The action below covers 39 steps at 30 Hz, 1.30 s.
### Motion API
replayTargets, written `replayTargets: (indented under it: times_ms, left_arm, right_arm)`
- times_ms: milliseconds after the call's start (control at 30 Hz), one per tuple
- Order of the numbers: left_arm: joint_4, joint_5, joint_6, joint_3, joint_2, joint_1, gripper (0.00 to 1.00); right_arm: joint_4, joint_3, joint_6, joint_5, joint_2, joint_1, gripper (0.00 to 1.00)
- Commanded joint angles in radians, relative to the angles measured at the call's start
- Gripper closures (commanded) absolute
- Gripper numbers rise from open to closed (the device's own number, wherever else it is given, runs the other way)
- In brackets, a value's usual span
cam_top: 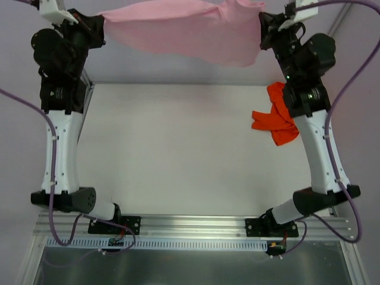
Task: Fold and stack the t-shirts
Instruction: Flatten out the tshirt
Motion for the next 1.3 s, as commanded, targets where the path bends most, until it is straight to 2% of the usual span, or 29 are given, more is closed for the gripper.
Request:
replayTargets:
  times_ms: [0,33,67,100,133,167,267,300,333,400,500,700,767,833,867,900,933,967,1000,1033,1133,1167,1267]
  left_arm:
    - [0.066,0.018,0.014,-0.226,-0.147,0.007,1.00]
    - [0.084,0.023,0.006,-0.371,-0.181,0.007,1.00]
    - [0.095,0.028,-0.002,-0.448,-0.218,0.005,1.00]
    - [0.104,0.032,-0.006,-0.520,-0.288,0.006,1.00]
    - [0.109,0.029,-0.008,-0.658,-0.321,0.007,1.00]
    - [0.110,0.025,-0.013,-0.727,-0.388,0.007,1.00]
    - [0.122,0.034,-0.017,-0.981,-0.528,0.007,1.00]
    - [0.127,0.046,-0.007,-1.037,-0.563,0.007,1.00]
    - [0.127,0.057,0.000,-1.141,-0.596,0.007,1.00]
    - [0.086,0.054,0.012,-1.255,-0.685,0.005,1.00]
    - [-0.024,0.081,0.044,-1.347,-0.794,0.007,1.00]
    - [-0.297,0.098,0.006,-1.388,-0.982,0.007,1.00]
    - [-0.374,0.034,-0.047,-1.365,-1.022,0.007,1.00]
    - [-0.503,-0.028,-0.083,-1.320,-1.022,0.007,0.92]
    - [-0.541,-0.037,-0.098,-1.308,-1.019,0.005,0.82]
    - [-0.581,-0.026,-0.121,-1.303,-1.021,0.005,0.42]
    - [-0.588,-0.006,-0.146,-1.305,-1.025,0.003,0.19]
    - [-0.594,0.004,-0.161,-1.302,-1.025,0.003,0.01]
    - [-0.603,0.000,-0.184,-1.297,-1.024,0.005,0.01]
    - [-0.603,-0.003,-0.189,-1.288,-1.022,0.003,0.01]
    - [-0.612,-0.069,-0.210,-1.208,-1.019,0.005,0.01]
    - [-0.615,-0.098,-0.220,-1.164,-1.016,0.005,0.01]
    - [-0.647,-0.320,-0.282,-1.086,-0.955,0.005,0.01]
  right_arm:
    - [0.054,-0.238,-0.026,-0.011,-0.162,0.025,0.99]
    - [0.057,-0.312,-0.008,-0.017,-0.203,0.029,0.99]
    - [0.063,-0.463,0.006,-0.022,-0.244,0.032,0.99]
    - [0.063,-0.539,0.021,-0.040,-0.282,0.035,0.99]
    - [0.059,-0.609,0.038,-0.052,-0.353,0.038,0.99]
    - [0.042,-0.750,0.084,-0.064,-0.385,0.041,0.99]
    - [0.023,-0.974,0.180,-0.074,-0.509,0.066,0.99]
    - [0.030,-1.145,0.230,-0.074,-0.542,0.067,0.99]
    - [0.049,-1.233,0.279,-0.077,-0.577,0.078,0.99]
    - [0.066,-1.445,0.398,-0.048,-0.677,0.100,0.99]
    - [-0.007,-1.600,0.527,-0.002,-0.836,0.156,0.99]
    - [-0.317,-1.610,0.590,-0.014,-1.043,0.233,0.99]
    - [-0.409,-1.589,0.615,-0.047,-1.067,0.238,0.99]
    - [-0.458,-1.572,0.652,-0.083,-1.082,0.239,0.99]
    - [-0.472,-1.567,0.661,-0.104,-1.082,0.241,0.99]
    - [-0.486,-1.563,0.670,-0.115,-1.080,0.247,0.96]
    - [-0.510,-1.549,0.673,-0.123,-1.079,0.248,0.76]
    - [-0.530,-1.537,0.675,-0.121,-1.076,0.252,0.57]
    - [-0.577,-1.495,0.652,-0.121,-1.068,0.252,0.21]
    - [-0.604,-1.466,0.638,-0.117,-1.064,0.253,0.06]
    - [-0.699,-1.351,0.568,-0.089,-1.018,0.252,0.04]
    - [-0.722,-1.267,0.520,-0.057,-0.999,0.252,0.04]
    - [-0.721,-1.114,0.445,0.090,-0.872,0.252,0.04]
